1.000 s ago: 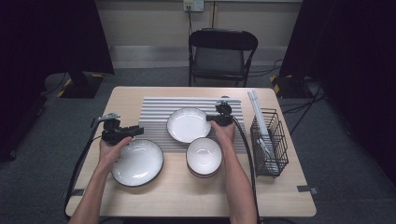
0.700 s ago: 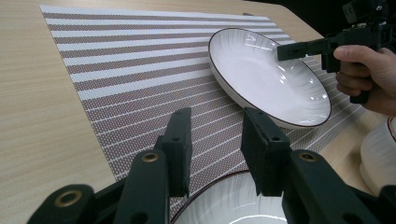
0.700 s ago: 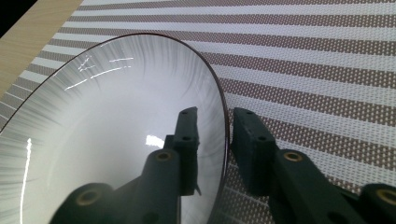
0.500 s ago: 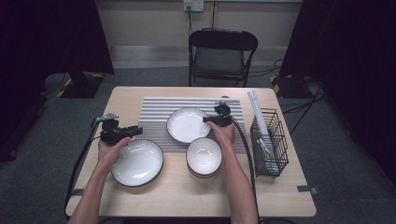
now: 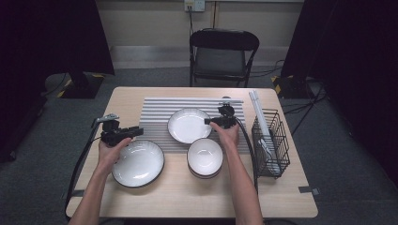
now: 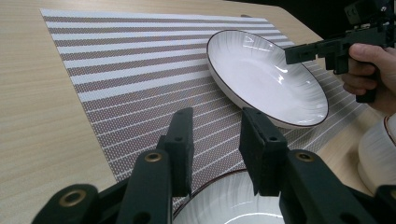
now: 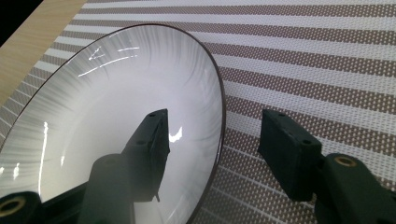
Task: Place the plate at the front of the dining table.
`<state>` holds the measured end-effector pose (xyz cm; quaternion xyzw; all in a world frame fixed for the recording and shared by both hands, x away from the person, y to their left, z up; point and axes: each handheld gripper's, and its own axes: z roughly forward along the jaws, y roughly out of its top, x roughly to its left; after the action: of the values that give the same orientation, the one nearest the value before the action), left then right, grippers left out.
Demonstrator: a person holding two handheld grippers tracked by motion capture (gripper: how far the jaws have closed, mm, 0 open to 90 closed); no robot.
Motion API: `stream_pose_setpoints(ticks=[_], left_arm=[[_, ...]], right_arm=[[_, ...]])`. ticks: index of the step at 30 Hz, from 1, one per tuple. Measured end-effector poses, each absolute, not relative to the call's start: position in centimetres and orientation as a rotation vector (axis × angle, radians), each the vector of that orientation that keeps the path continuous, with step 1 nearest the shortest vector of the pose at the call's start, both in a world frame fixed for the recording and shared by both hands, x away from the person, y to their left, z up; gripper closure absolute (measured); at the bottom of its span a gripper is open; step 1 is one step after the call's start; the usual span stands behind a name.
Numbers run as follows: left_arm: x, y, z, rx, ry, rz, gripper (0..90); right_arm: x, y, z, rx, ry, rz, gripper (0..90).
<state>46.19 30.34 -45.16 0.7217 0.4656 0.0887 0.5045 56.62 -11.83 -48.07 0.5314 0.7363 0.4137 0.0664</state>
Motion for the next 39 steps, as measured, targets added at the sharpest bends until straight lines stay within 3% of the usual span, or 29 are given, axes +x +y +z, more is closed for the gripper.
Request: stream_pose_setpoints(ticks=[4, 6, 13, 17, 27, 32, 36, 39], left_arm=[[46.0, 30.4, -45.1, 1.755, 1.123, 0.223, 65.4], [46.0, 30.4, -45.1, 1.753, 1.118, 0.223, 65.3], [45.6, 31.0, -45.0, 1.742, 1.123, 0.230, 65.2], [45.6, 31.1, -45.0, 1.743, 1.128, 0.230, 65.1], [45.3, 31.2, -44.9, 1.751, 1.121, 0.238, 65.1], [45.1, 31.2, -44.9, 1.746, 1.125, 0.241, 65.1], [44.9, 31.4, -44.8, 1.749, 1.129, 0.251, 64.4], [44.7, 31.6, -44.8, 1.765, 1.124, 0.262, 64.8]], right_arm=[[56.2, -11.6, -47.8, 1.574, 2.235, 1.249, 46.3], [55.9, -11.5, -47.6, 1.559, 2.233, 1.272, 53.0], [55.4, -11.9, -47.1, 1.514, 2.224, 1.274, 60.4], [55.0, -12.2, -46.7, 1.477, 2.214, 1.295, 69.1], [54.1, -12.4, -45.6, 1.445, 2.185, 1.263, 67.3], [53.6, -12.3, -45.1, 1.452, 2.183, 1.272, 71.4], [53.2, -12.2, -44.6, 1.443, 2.173, 1.289, 66.5], [52.9, -12.2, -44.4, 1.438, 2.176, 1.301, 57.9]])
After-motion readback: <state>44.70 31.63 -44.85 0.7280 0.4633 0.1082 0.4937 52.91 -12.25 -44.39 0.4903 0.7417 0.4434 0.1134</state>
